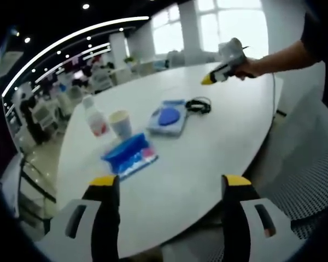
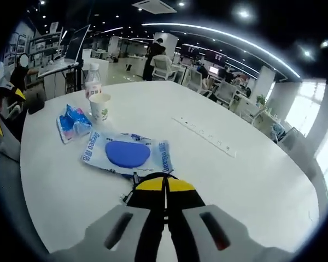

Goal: Arrange the tabletop items into an orderly group along one side of the table until the central work area is clear of visible clutter.

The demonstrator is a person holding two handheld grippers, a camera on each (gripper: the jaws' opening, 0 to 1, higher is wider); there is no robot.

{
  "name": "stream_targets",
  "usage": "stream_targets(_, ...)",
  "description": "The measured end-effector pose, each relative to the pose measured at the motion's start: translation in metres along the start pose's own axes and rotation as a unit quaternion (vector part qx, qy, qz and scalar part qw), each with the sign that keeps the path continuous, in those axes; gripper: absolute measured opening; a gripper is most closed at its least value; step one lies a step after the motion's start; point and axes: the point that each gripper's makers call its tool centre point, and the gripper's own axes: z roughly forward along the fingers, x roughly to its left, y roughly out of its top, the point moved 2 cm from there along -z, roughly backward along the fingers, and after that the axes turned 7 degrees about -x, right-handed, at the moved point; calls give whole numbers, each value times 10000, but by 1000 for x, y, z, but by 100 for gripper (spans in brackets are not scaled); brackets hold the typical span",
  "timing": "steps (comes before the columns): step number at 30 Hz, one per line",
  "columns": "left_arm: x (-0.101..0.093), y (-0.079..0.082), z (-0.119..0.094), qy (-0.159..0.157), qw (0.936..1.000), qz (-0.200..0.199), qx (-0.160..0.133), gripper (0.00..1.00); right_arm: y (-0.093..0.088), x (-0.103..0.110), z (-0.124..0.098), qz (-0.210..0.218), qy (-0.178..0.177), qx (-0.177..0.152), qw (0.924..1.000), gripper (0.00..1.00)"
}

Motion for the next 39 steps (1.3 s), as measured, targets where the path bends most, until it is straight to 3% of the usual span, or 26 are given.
stream_targets(3,0,0,0,5,10000,-5,2,73,-6,3,2,9,103,53,9999,0)
stream_targets(9,0,0,0,26,10000,-20,2,73,-20,6,8,216,200,216,9993,18)
stream_targets(18,1,0,0,50,10000,-25,13,73,-35,13,23,616,265,396,9970,31)
stream_targets(27,1,-1,0,37,10000,-2,69,73,-49,24,43,1047,354,473,9928,39)
stream_targets(39,2,-3,0,86,9999,9,138,72,-61,34,61,1437,382,499,9876,40)
